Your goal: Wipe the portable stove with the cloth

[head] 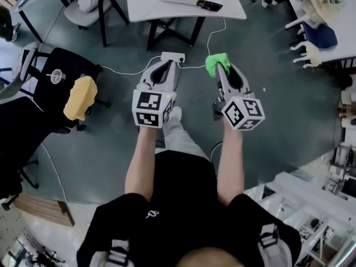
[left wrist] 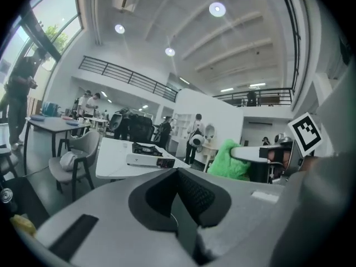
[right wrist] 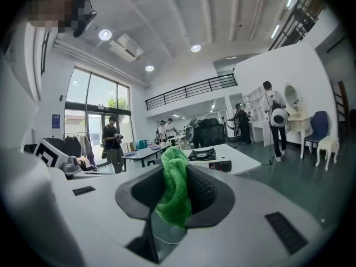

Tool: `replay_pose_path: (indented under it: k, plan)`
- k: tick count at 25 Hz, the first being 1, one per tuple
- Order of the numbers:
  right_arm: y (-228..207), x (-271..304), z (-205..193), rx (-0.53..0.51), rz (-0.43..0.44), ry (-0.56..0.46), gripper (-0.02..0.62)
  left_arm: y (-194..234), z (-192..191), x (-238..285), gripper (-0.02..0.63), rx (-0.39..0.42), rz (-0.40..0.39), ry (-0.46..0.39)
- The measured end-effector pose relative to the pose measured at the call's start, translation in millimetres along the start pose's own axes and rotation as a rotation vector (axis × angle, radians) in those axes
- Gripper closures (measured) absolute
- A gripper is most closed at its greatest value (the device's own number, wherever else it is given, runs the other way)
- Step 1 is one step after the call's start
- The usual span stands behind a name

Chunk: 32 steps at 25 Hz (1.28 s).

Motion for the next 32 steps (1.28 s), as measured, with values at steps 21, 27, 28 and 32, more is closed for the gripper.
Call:
replay_pose_path:
  k: [21,27,28,32]
  plan:
    - [-158,75,74,0.015,0.096,-0.081,0.500,-51,65,151,0.607,0.096,0.086,-0.042]
    - [-175,79,94,-0.041,0.073,-0.107,0.500,-51,78,179,0.607,0.077,0.085,-0.088]
    - [-179,80,97,-0.047,0.065,-0.115,0.500,-51,79,184,0.607,0.082,0.080,-0.090]
    - [-193,95,105,-0.051,0.052,-0.138,0.500,-47,90,207,0.607,0.094,0.064,-0.099]
Point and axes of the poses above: the fingertips, and each gripper's own axes: x forward along the fingers, y to its left, z out of its top, the point moved 10 cm from there along -x, backward along the fingers, and after that the axes turned 12 degrees about z, right-handed, at the moved point
